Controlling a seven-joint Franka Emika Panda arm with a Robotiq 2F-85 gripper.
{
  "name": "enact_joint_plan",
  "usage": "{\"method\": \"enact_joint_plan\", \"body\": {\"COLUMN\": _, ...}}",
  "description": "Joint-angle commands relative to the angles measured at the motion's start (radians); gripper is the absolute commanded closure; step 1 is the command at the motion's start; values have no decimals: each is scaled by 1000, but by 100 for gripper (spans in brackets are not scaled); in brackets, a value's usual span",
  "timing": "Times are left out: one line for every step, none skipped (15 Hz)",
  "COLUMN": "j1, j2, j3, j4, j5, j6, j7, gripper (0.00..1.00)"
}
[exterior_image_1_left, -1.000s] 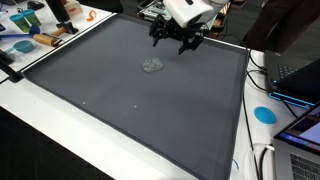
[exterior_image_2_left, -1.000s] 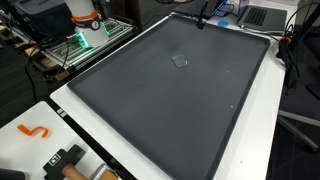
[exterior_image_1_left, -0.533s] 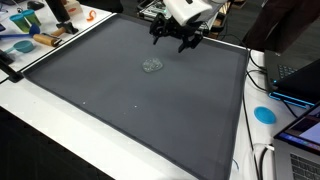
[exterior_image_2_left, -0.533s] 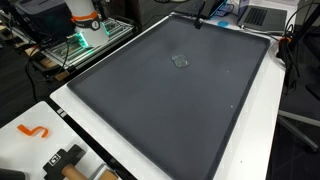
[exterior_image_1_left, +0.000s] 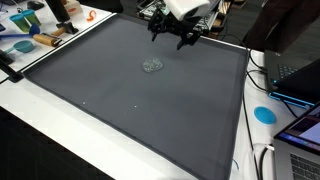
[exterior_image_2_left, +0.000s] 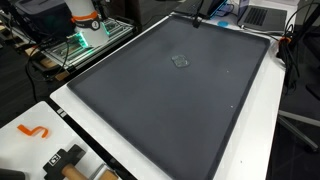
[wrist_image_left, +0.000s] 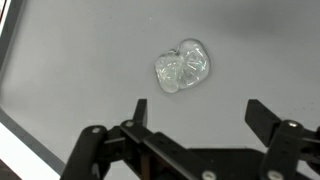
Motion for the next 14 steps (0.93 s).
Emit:
{"method": "enact_joint_plan", "body": {"j1": -27, "j2": -42, "j3": 9, "j4": -47, "j5": -10, "j6": 7, "j7": 10, "gripper": 0}}
{"method": "enact_joint_plan", "body": {"j1": -35, "j2": -46, "j3": 8, "j4": -48, "j5": -3, "j6": 9, "j7": 10, "gripper": 0}}
{"method": "enact_joint_plan", "body": {"j1": -43, "j2": -51, "j3": 8, "j4": -50, "j5": 3, "j6": 13, "j7": 10, "gripper": 0}}
{"method": "enact_joint_plan", "body": {"j1": -51, "j2": -56, "j3": 7, "j4": -53, "j5": 7, "j6": 14, "j7": 8, "gripper": 0}}
{"method": "enact_joint_plan", "body": {"j1": -60, "j2": -61, "j3": 7, "j4": -57, "j5": 13, "j6": 16, "j7": 7, "gripper": 0}}
{"method": "enact_joint_plan", "body": {"j1": -71, "j2": -64, "j3": 8, "j4": -59, "j5": 26, "j6": 18, "j7": 5, "gripper": 0}}
{"method": "enact_joint_plan", "body": {"j1": -83, "j2": -67, "j3": 8, "j4": -60, "j5": 41, "j6": 22, "j7": 0, "gripper": 0}}
{"method": "enact_joint_plan", "body": {"j1": -96, "j2": -71, "j3": 8, "j4": -64, "j5": 60, "j6": 28, "j7": -2, "gripper": 0}}
{"method": "enact_joint_plan", "body": {"j1": -108, "j2": -75, "j3": 7, "j4": -66, "j5": 82, "j6": 34, "j7": 2, "gripper": 0}}
{"method": "enact_joint_plan", "body": {"j1": -123, "j2": -81, "j3": 7, "j4": -71, "j5": 109, "j6": 44, "j7": -3, "gripper": 0}}
{"method": "enact_joint_plan", "body": {"j1": -138, "j2": -87, "j3": 6, "j4": -76, "j5": 141, "j6": 56, "j7": -5, "gripper": 0}}
{"method": "enact_joint_plan", "body": {"j1": -154, "j2": -95, "j3": 4, "j4": -83, "j5": 176, "j6": 70, "j7": -8, "gripper": 0}}
{"method": "enact_joint_plan", "body": {"j1": -169, "j2": -105, "j3": 1, "j4": -96, "j5": 207, "j6": 92, "j7": -6, "gripper": 0}}
{"method": "enact_joint_plan", "body": {"j1": -184, "j2": -112, "j3": 0, "j4": -104, "j5": 238, "j6": 106, "j7": -11, "gripper": 0}}
